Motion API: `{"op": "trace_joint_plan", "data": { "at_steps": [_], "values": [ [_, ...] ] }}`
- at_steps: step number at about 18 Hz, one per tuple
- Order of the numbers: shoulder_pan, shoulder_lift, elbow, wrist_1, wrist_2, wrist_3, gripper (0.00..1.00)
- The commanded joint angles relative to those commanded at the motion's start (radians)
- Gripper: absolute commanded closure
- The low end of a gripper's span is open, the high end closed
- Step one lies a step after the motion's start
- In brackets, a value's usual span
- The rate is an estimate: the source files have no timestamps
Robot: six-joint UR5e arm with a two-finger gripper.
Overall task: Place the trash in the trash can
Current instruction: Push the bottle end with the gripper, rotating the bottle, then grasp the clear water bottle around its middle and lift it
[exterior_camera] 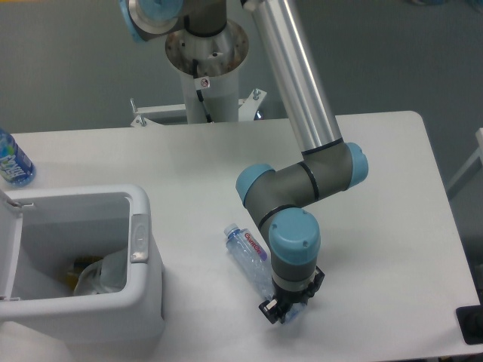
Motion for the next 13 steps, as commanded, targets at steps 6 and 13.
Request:
{"op": "trace_joint_plan", "data": {
  "at_steps": [6, 13],
  "values": [
    [-0.002, 0.020, 0.006, 0.002, 0.000, 0.014, 0.44],
    [0.029, 0.081, 0.092, 0.067, -0.015, 0.015, 0.49]
  ]
}}
